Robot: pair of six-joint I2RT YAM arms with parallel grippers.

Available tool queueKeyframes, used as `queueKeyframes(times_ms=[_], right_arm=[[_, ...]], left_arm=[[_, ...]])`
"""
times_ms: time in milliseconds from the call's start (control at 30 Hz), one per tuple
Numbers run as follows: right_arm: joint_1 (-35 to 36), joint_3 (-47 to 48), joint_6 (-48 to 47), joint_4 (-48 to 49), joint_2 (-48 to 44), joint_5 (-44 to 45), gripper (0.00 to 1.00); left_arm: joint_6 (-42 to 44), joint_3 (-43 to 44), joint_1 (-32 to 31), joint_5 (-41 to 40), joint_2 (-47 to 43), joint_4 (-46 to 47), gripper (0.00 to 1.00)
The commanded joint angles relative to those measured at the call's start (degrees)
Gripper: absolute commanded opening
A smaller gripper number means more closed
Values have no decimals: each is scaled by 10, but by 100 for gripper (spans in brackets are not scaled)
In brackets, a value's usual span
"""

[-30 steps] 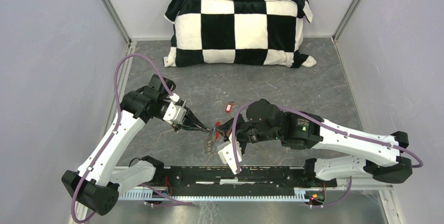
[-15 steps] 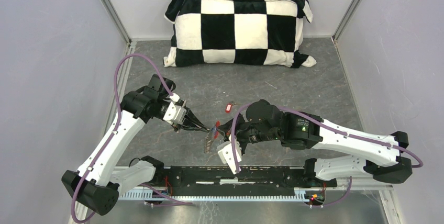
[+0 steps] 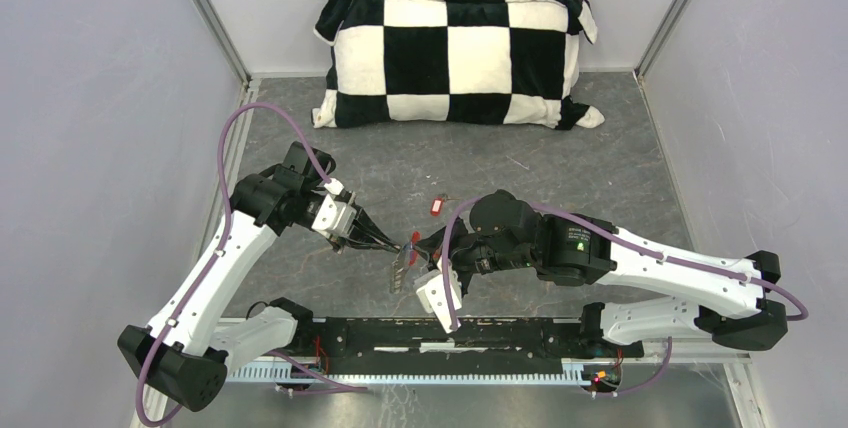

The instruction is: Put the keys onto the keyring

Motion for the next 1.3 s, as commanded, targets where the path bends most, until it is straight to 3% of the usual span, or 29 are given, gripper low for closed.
queueKeyframes(times_ms=[0, 1267], right_arm=[[4, 4, -1, 6, -7, -9, 0], [15, 8, -8, 39, 1, -6, 0]], left_arm=[[-16, 1, -2, 11, -2, 15, 2], [-26, -2, -2, -2, 1, 31, 2]])
